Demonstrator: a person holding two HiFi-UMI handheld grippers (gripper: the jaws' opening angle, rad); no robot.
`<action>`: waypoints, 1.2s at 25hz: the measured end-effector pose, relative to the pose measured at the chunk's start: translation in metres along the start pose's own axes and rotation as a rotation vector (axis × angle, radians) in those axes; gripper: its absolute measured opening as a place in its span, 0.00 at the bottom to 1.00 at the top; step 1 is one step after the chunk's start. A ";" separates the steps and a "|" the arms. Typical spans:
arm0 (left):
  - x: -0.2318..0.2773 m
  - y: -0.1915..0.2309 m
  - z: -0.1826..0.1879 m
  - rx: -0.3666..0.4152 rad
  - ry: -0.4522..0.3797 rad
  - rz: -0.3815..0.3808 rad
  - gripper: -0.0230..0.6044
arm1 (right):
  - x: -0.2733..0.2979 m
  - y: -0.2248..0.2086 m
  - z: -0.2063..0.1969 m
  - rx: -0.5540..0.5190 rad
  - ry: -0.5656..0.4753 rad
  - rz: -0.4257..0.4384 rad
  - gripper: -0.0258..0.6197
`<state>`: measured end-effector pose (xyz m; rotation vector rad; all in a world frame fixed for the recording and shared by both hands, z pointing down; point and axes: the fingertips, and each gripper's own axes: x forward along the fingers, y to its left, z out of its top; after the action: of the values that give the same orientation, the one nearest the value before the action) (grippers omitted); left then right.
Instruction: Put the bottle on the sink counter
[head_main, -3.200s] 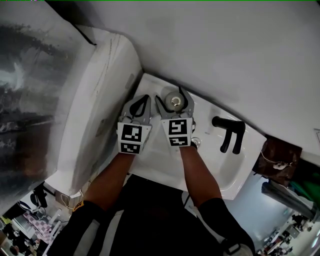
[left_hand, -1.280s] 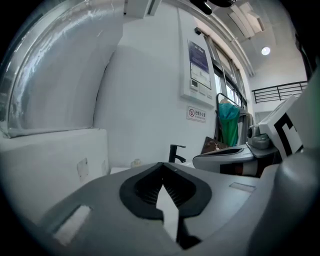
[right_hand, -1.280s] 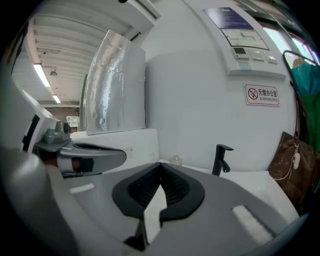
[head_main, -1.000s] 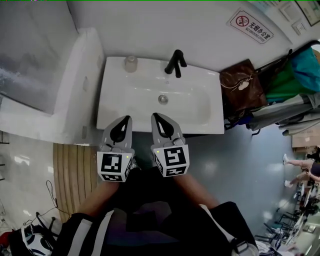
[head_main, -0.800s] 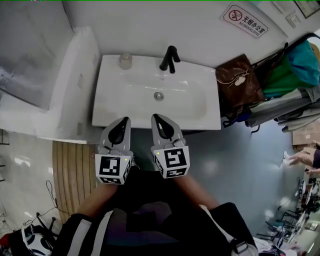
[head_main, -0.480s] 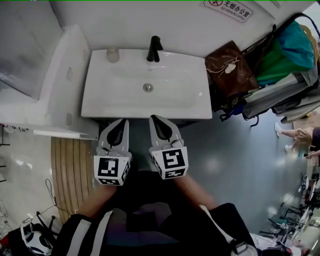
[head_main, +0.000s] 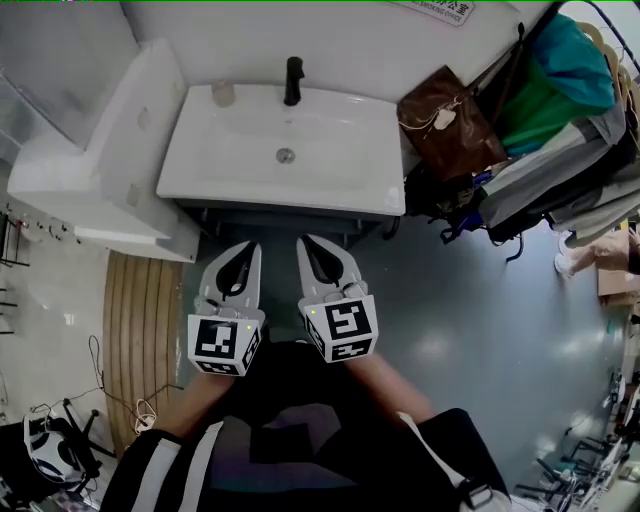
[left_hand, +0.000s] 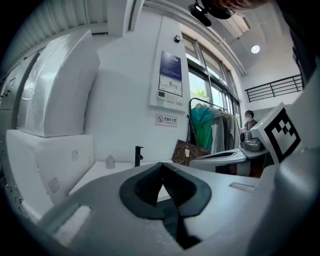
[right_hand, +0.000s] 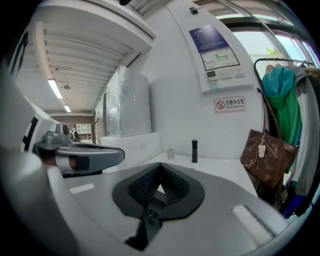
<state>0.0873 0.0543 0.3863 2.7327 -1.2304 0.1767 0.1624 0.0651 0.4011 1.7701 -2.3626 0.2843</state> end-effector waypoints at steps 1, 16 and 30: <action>-0.008 -0.007 0.000 0.000 -0.001 0.012 0.04 | -0.009 0.003 -0.001 0.004 -0.002 0.013 0.04; -0.100 -0.055 -0.001 0.027 0.003 0.156 0.04 | -0.096 0.045 -0.015 -0.022 -0.008 0.123 0.04; -0.144 -0.024 -0.012 0.028 0.009 0.201 0.04 | -0.099 0.086 -0.018 -0.042 0.019 0.150 0.04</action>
<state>0.0098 0.1776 0.3727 2.6241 -1.5094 0.2288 0.1077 0.1847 0.3896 1.5680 -2.4731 0.2679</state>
